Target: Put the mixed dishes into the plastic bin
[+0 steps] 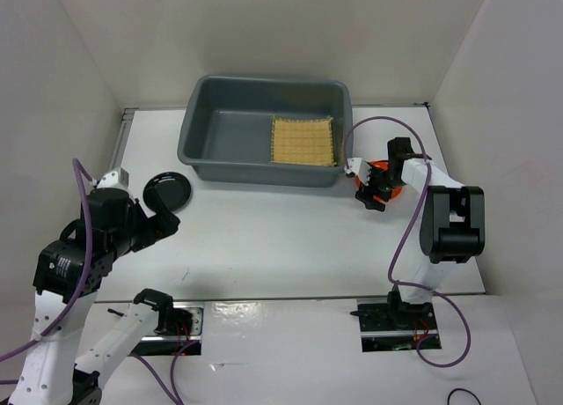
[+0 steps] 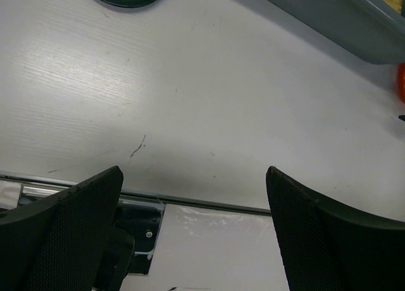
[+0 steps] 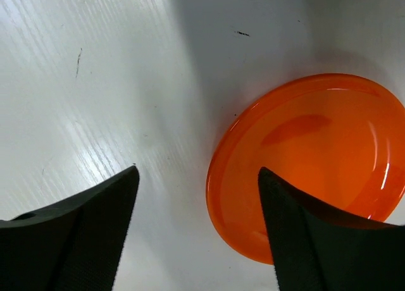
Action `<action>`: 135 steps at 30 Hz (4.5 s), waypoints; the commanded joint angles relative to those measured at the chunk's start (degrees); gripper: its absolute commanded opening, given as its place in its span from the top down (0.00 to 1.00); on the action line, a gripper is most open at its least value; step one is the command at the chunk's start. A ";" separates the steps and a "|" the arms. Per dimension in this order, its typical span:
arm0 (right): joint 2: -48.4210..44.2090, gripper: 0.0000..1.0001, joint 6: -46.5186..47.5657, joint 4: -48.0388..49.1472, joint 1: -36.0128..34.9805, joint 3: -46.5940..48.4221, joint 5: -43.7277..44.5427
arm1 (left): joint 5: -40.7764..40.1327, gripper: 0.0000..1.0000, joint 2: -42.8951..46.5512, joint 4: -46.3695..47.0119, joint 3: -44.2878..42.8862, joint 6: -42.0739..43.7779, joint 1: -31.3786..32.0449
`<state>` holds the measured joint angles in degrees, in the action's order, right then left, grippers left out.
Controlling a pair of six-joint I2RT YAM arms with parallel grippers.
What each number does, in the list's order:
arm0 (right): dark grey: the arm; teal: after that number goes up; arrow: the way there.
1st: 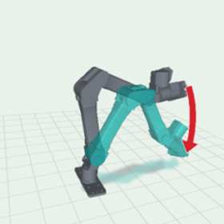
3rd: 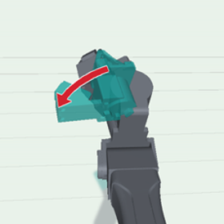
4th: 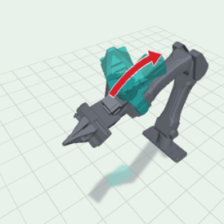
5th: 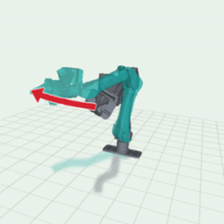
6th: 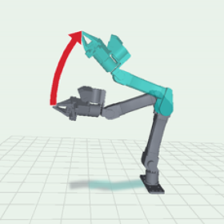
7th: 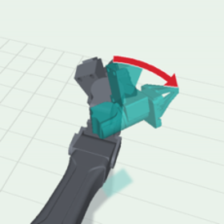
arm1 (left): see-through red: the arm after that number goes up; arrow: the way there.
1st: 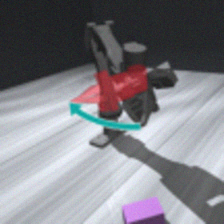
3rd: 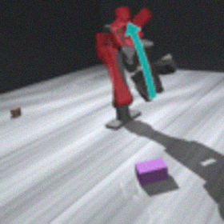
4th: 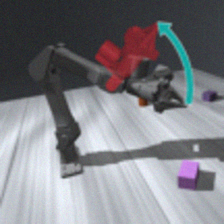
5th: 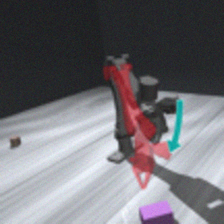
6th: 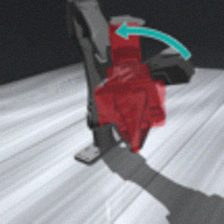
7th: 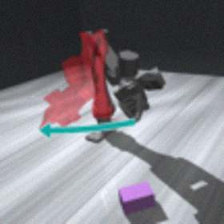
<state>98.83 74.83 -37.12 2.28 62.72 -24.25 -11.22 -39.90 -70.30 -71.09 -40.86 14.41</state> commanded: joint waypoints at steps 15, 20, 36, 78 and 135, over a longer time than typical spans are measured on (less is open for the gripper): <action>-1.63 0.04 -0.83 -9.11 9.22 2.58 -0.45 | 1.46 0.00 0.79 1.48 2.27 -0.80 -0.26; 4.16 0.15 -0.12 -10.25 10.72 6.44 3.67 | 1.47 0.00 1.32 1.48 3.32 -0.80 -0.26; 4.53 0.15 2.69 -8.49 8.53 9.26 3.69 | 2.00 0.00 0.79 1.48 3.85 -0.80 -0.26; 10.88 0.88 0.76 -7.88 2.46 10.06 6.85 | 2.00 0.00 0.79 1.13 5.96 -1.94 -0.26; -8.02 1.00 -18.58 22.72 -3.43 -5.07 21.62 | 3.66 0.00 6.15 2.36 11.76 -3.52 -0.26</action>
<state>95.39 58.94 -12.38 0.12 53.65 0.58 -7.60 -34.26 -68.07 -59.61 -43.27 14.44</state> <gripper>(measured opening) 0.020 1.001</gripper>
